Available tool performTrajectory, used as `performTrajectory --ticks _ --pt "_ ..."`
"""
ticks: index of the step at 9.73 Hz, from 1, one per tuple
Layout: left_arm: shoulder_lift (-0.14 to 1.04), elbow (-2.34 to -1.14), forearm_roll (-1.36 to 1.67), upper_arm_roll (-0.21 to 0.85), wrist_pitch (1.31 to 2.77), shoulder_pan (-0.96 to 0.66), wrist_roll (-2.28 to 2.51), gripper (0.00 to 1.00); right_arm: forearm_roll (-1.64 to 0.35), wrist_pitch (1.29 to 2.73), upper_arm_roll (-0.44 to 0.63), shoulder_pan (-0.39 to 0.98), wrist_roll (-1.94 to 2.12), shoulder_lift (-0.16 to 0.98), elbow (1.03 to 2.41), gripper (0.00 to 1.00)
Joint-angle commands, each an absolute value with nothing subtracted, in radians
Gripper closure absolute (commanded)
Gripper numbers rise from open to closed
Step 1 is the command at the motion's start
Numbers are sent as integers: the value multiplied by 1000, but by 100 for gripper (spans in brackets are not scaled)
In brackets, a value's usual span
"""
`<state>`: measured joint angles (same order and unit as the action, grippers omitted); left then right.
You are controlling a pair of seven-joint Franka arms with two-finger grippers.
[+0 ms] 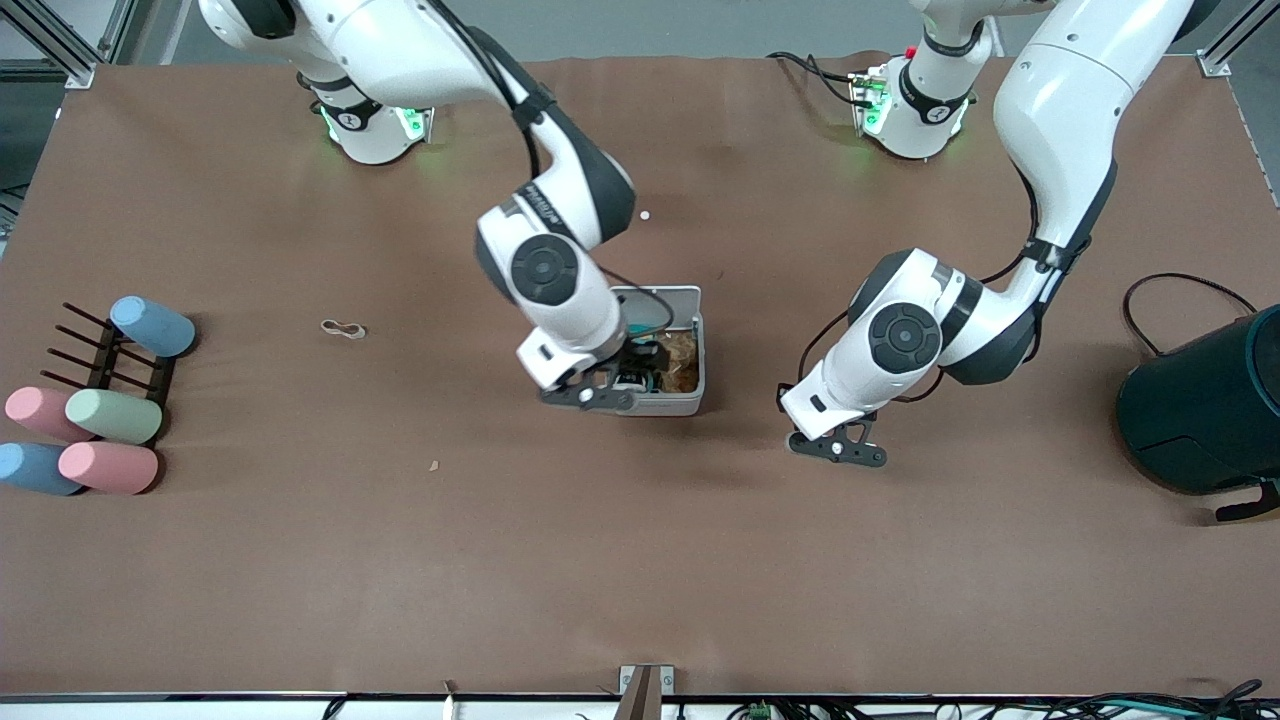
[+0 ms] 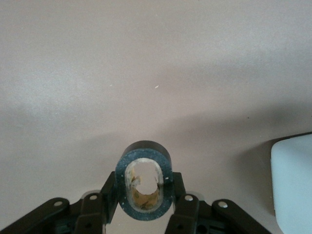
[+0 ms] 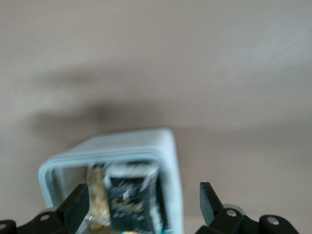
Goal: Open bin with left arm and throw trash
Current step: 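Open the right gripper over the bin while the left gripper lifts the tape, then open the left gripper over the bin while the right gripper grasps the tissue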
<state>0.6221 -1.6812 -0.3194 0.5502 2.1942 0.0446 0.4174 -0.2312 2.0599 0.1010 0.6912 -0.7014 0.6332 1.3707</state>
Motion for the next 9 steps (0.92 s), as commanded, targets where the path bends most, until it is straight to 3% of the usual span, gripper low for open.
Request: performTrajectory --ticks 1,5,9 --pt "606 -1643 -328 558 2140 20 492 100 -221 1897 110 521 -681 487 1419 0" --pt "606 -1565 -330 571 2049 -205 858 100 -132 1981 114 304 -208 333 1774 0" --pt "607 -1585 -328 574 1953 -287 952 100 -106 2390 112 97 466 223 2214 0"
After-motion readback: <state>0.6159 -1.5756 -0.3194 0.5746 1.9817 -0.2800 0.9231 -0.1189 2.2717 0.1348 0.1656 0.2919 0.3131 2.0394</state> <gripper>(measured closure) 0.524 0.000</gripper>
